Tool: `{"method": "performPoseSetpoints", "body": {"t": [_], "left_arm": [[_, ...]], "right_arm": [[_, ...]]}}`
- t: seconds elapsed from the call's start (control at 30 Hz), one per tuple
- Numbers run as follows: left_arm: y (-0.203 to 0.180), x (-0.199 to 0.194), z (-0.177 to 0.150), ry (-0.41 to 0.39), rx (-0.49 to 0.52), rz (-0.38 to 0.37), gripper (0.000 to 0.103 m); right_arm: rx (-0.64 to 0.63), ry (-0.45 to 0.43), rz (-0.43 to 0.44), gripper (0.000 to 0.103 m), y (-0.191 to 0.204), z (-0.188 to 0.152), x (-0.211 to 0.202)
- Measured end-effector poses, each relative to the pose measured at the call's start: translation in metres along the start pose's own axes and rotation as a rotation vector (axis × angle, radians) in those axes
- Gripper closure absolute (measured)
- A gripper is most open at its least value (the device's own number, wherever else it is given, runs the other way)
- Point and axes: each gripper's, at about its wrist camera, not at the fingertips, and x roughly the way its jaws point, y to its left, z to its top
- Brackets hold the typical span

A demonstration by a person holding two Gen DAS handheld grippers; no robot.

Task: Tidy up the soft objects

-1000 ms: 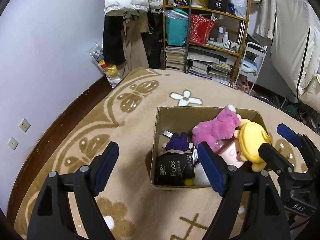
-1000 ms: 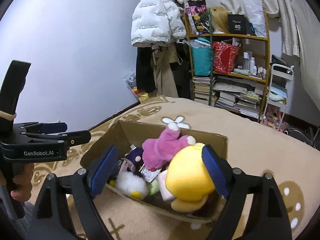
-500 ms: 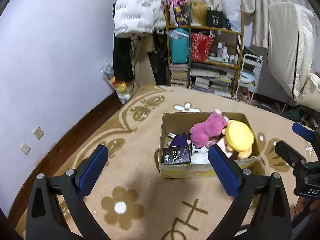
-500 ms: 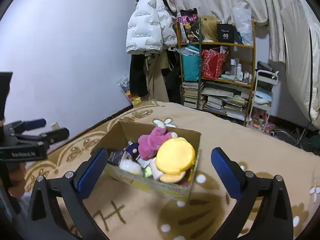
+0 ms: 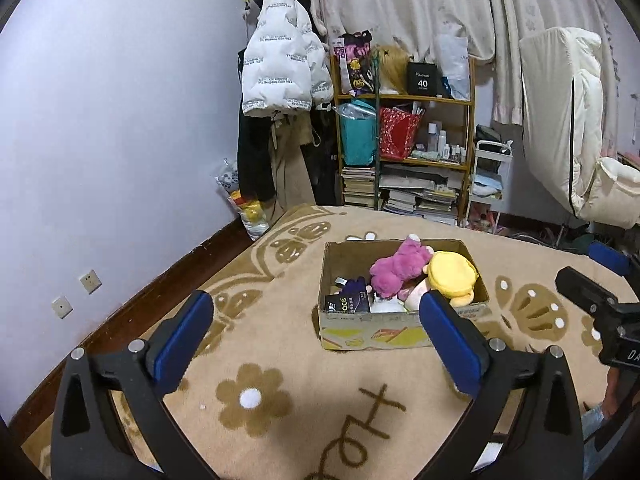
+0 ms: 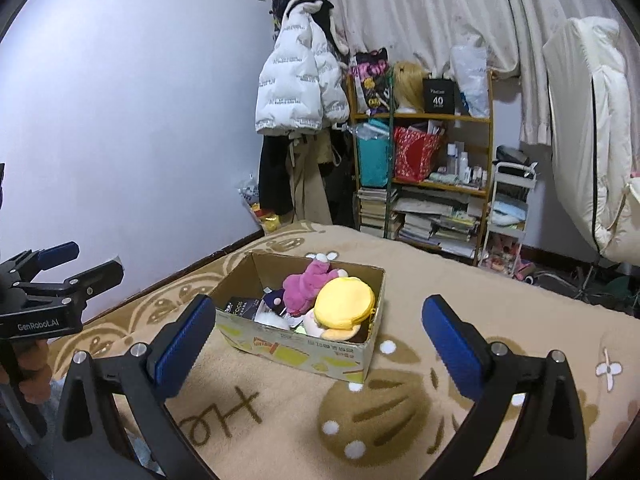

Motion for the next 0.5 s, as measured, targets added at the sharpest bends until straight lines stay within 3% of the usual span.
{"method": "performPoseSetpoints", "body": {"t": [0.3,0.5], "left_arm": [[-0.005,-0.019,-0.015,-0.058,0.021,0.03,0.001],[-0.002,-0.014,-0.02,-0.051,0.003,0.033,0.001]], "right_arm": [[0.031,-0.074,-0.003,0.0,-0.007,-0.014,-0.019],[0.051,-0.055,-0.005,0.0,-0.012,-0.024,-0.016]]}}
